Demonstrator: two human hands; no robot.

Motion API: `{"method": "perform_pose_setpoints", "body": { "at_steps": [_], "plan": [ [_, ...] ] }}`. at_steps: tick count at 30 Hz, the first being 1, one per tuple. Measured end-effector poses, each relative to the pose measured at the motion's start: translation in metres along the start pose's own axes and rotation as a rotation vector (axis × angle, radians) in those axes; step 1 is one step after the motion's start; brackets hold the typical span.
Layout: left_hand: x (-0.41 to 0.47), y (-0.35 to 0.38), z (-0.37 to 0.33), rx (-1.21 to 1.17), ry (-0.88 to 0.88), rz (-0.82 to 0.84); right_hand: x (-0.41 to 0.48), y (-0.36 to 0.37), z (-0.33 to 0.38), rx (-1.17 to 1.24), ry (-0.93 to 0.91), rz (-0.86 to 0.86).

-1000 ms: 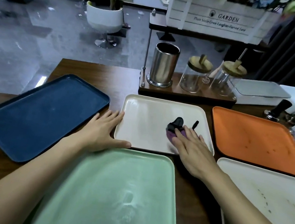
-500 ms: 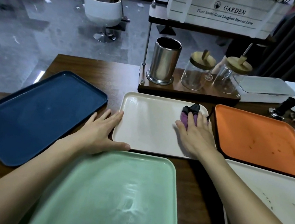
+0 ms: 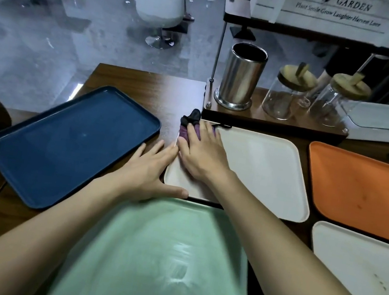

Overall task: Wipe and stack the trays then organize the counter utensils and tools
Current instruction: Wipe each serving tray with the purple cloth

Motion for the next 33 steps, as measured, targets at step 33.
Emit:
{"method": "perform_pose_setpoints", "body": {
  "at_steps": [33],
  "plan": [
    [-0.001,0.000,0.003,0.004,-0.033,-0.042,-0.160,-0.025,-0.091,-0.053,0.363,0.033]
  ]
}}
Point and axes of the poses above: each hand's wrist, its own x-axis towards the middle knuckle, its own y-axis out of the palm, z = x × y, the point moved 8 cm from there along x, towards the middle knuckle, and after that the axes turned 10 degrees about -y, right-handed, at the moved point
